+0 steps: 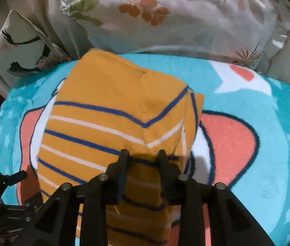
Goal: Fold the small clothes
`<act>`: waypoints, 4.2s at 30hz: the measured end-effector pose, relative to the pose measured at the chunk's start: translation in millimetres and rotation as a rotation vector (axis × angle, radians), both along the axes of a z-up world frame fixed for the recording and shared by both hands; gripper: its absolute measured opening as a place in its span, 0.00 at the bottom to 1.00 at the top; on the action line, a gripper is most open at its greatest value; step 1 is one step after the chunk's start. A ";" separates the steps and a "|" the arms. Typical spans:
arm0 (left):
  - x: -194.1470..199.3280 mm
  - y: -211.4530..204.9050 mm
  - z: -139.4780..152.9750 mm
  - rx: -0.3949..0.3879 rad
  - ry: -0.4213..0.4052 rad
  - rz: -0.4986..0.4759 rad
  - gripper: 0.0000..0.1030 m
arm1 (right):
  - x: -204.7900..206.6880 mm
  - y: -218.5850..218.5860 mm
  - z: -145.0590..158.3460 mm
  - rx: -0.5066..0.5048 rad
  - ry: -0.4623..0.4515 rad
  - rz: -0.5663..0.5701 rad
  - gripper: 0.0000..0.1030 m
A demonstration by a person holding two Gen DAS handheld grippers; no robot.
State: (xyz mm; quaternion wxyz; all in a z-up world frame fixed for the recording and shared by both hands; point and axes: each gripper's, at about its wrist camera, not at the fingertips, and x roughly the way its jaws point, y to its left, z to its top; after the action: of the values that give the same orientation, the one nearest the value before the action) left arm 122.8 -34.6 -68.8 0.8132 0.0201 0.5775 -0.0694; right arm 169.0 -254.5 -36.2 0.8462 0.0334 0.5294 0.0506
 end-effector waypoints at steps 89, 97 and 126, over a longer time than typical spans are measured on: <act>86.3 -12.6 10.7 -0.569 0.129 -0.009 0.37 | 29.4 -76.4 -39.8 0.790 0.133 -0.191 0.43; 68.6 31.0 43.2 -0.535 0.075 0.019 0.37 | 16.9 -27.8 3.2 0.731 0.046 -0.037 0.41; -0.7 55.6 -15.5 -0.394 0.173 0.051 0.67 | -35.9 -1.3 8.7 0.640 0.030 -0.073 0.33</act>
State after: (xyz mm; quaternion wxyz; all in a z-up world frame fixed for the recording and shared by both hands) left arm 122.1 21.0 -84.3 0.7502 -0.1599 0.6208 -0.1619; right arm 133.1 -255.9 -27.5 0.7860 0.3175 0.4977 0.1836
